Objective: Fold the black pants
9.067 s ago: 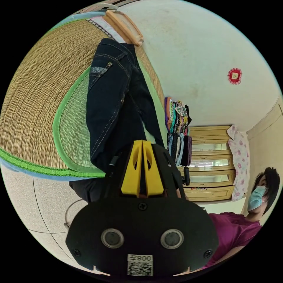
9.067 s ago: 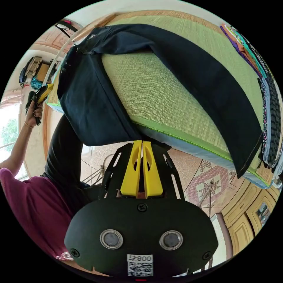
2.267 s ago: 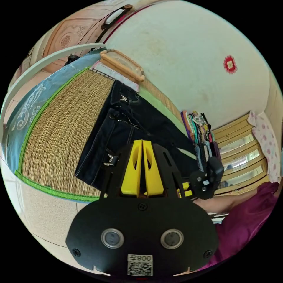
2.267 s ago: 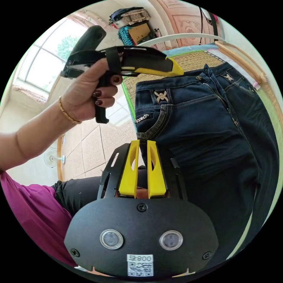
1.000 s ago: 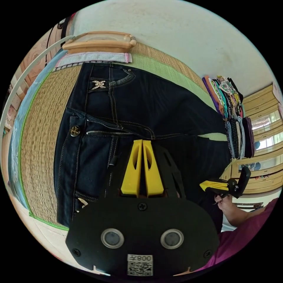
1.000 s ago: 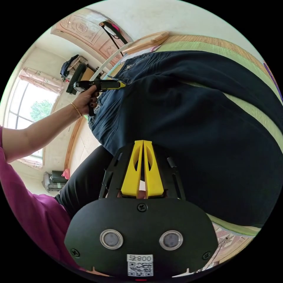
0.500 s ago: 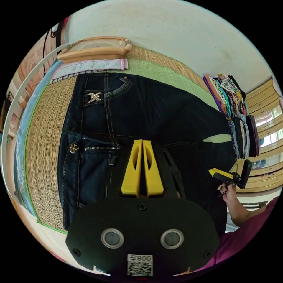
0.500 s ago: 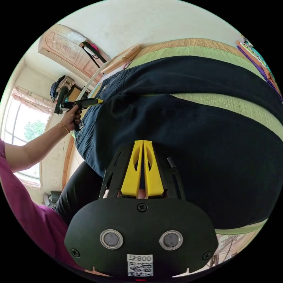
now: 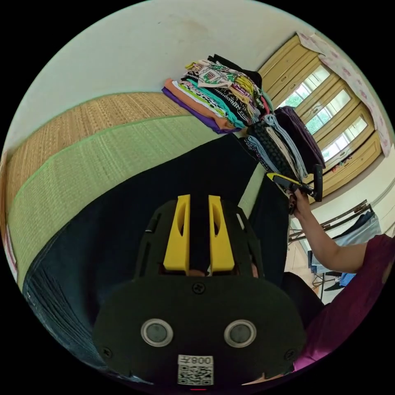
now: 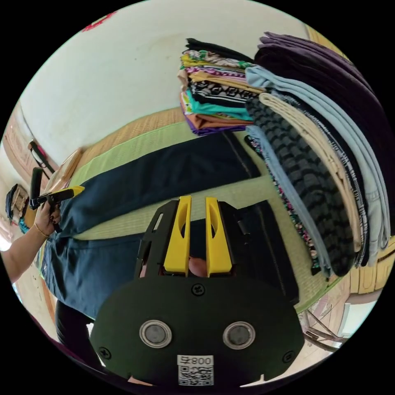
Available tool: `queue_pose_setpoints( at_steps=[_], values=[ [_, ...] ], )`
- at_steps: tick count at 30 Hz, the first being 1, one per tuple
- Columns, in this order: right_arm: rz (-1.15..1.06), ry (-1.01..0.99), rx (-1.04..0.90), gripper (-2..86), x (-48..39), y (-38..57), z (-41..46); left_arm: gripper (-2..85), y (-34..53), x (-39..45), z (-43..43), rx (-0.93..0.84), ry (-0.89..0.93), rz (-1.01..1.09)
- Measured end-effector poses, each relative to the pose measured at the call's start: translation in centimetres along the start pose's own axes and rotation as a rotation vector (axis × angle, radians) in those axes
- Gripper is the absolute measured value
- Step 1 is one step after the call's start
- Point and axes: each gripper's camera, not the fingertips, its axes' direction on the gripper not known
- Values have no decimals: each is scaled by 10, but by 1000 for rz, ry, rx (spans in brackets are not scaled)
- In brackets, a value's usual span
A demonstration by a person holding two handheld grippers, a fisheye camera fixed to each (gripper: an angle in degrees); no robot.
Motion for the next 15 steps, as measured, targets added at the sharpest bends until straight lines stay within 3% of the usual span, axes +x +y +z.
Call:
queue_pose_setpoints(
  at_steps=[10,15],
  values=[
    [-63,187,-100,75,71,-31,81,104,-169,57,178,-123,-80,144],
    [-75,129,-73,73,93,-24,93,98,-209,71,244,-153,-157,131]
  ],
)
